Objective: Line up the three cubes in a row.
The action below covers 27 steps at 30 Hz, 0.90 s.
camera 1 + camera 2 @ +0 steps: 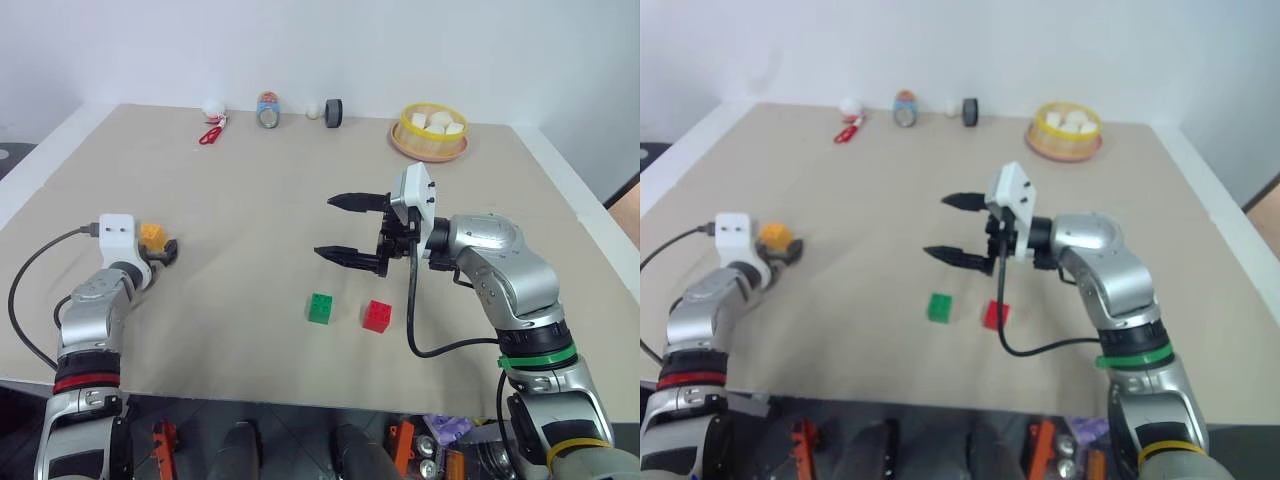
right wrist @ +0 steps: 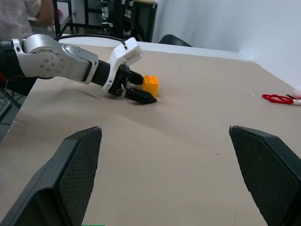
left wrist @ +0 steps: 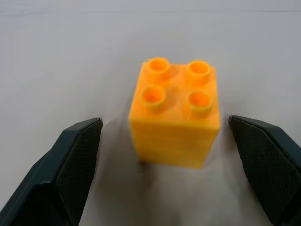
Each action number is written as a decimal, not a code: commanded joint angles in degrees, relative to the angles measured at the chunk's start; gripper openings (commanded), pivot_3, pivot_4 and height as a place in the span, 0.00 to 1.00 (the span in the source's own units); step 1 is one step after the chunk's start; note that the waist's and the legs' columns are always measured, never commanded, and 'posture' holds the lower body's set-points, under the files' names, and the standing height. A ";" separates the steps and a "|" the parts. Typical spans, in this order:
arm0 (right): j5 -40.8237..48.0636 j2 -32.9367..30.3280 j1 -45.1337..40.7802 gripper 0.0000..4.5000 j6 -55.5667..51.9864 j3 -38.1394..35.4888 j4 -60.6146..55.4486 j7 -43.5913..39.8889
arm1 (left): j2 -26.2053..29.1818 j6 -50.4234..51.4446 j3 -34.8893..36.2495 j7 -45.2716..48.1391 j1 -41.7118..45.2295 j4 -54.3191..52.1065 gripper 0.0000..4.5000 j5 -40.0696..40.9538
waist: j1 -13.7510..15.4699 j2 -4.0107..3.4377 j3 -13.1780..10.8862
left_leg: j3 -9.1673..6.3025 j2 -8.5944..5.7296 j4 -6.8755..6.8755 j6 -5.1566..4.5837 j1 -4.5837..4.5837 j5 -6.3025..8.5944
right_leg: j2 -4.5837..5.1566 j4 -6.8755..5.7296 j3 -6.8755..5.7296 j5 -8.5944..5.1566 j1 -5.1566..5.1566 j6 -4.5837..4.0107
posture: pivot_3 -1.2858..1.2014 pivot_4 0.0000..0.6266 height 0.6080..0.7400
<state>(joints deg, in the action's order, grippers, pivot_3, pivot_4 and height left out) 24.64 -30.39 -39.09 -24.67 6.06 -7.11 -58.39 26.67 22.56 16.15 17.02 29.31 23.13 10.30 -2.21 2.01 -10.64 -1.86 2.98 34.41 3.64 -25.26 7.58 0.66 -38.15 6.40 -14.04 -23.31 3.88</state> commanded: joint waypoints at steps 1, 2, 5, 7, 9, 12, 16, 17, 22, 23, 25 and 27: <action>0.90 -0.82 -0.81 1.00 0.33 -2.17 -1.78 0.12 | -0.49 -1.41 -2.32 2.67 1.07 0.82 0.99 -0.04 | 0.03 0.00 0.00 | 0.01 -0.01 0.00 0.00 -0.01 -0.01 | 0.03 0.00 0.00 0.00 0.00 0.01 | 0.52 0.24 1.00; 0.87 -0.89 -0.80 1.00 0.32 -2.21 -1.76 0.17 | -0.67 -1.40 -2.31 2.72 1.03 0.84 0.99 -0.07 | 0.04 0.00 0.00 | 0.02 -0.02 0.00 -0.06 -0.03 -0.04 | 0.06 0.01 -0.01 -0.02 0.00 0.02 | 0.52 0.24 1.00; 0.82 -1.19 -0.75 1.00 0.33 -2.36 -1.62 0.24 | -1.11 -1.29 -2.29 2.62 0.96 0.59 0.99 -0.05 | 0.22 0.00 0.00 | 0.06 -0.04 0.00 -0.12 -0.08 -0.08 | 0.11 0.01 -0.03 -0.11 0.00 0.08 | 0.52 0.24 1.00; 0.67 -1.30 -0.80 1.00 0.46 -2.29 -1.39 0.30 | -1.29 -1.20 -2.25 2.57 0.96 0.42 0.99 -0.06 | 0.39 0.00 0.00 | 0.07 -0.04 0.00 -0.13 -0.08 -0.09 | 0.12 0.01 -0.03 -0.17 0.00 0.09 | 0.52 0.24 1.00; 0.49 -1.30 -0.87 1.00 0.64 -2.17 -1.12 0.34 | -1.44 -1.03 -2.17 2.53 0.93 0.19 0.99 -0.04 | 0.49 0.00 0.00 | 0.07 -0.04 -0.02 -0.13 -0.09 -0.09 | 0.11 0.01 -0.04 -0.23 0.00 0.11 | 0.52 0.24 1.00; 0.29 -1.14 -1.09 1.00 0.82 -1.99 -0.80 0.40 | -1.34 -0.41 -2.35 1.87 0.52 -0.73 0.99 -0.59 | 0.52 0.00 0.00 | 0.07 -0.04 -0.02 -0.14 -0.10 -0.09 | 0.12 0.01 -0.04 -0.27 0.00 0.11 | 0.52 0.24 1.00; 0.32 -1.08 -1.37 1.00 0.78 -1.92 -0.60 0.27 | -2.14 0.18 -1.79 0.99 -1.31 -3.91 0.99 -0.02 | 0.52 0.00 0.00 | 0.08 -0.03 -0.02 -0.13 -0.11 -0.09 | 0.12 0.02 -0.04 -0.28 0.00 0.11 | 0.52 0.24 1.00; 0.34 -1.12 -1.37 1.00 0.77 -1.95 -0.59 0.24 | -2.44 0.43 -1.52 0.63 -1.76 -4.65 0.99 0.20 | 0.52 0.00 0.00 | 0.09 -0.03 -0.02 -0.13 -0.11 -0.09 | 0.13 0.02 -0.04 -0.29 0.00 0.11 | 0.52 0.24 1.00; 0.49 -1.27 -1.57 1.00 0.56 -1.90 -0.30 -0.20 | -3.41 1.31 -0.51 -0.63 -2.91 -6.92 0.99 0.97 | 0.52 0.00 0.00 | 0.10 -0.04 -0.11 -0.13 -0.12 -0.08 | 0.14 0.03 -0.04 -0.38 -0.01 0.14 | 0.52 0.24 1.00; 0.46 -1.24 -1.65 1.00 0.60 -1.88 -0.21 -0.24 | -3.57 1.20 -0.29 -0.94 -2.91 -7.12 0.99 1.01 | 0.52 0.00 0.00 | 0.10 -0.04 -0.13 -0.12 -0.12 -0.08 | 0.13 0.03 -0.04 -0.39 -0.01 0.15 | 0.52 0.24 1.00; 0.50 -1.14 -1.89 1.00 0.61 -1.88 0.02 -0.33 | -3.71 2.32 -0.21 -1.36 -2.82 -7.48 0.99 1.09 | 0.52 0.00 0.00 | 0.10 -0.04 -0.14 -0.12 -0.12 -0.08 | 0.13 0.03 -0.04 -0.39 -0.02 0.17 | 0.52 0.24 1.00; 0.44 -1.07 -2.10 1.00 0.64 -1.81 0.29 -0.36 | -3.74 2.87 -0.28 -1.33 -2.73 -7.54 0.99 1.19 | 0.52 0.00 0.00 | 0.10 -0.04 -0.14 -0.12 -0.12 -0.08 | 0.13 0.03 -0.04 -0.39 -0.02 0.17 | 0.52 0.24 1.00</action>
<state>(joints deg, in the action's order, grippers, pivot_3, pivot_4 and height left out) 24.53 -31.15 -39.40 -24.61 5.91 -6.41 -58.60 23.29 24.55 16.61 15.44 26.88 16.76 11.07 -1.69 2.01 -10.64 -1.76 2.94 34.27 3.52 -25.38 7.50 0.79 -38.12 6.36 -14.44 -23.33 4.04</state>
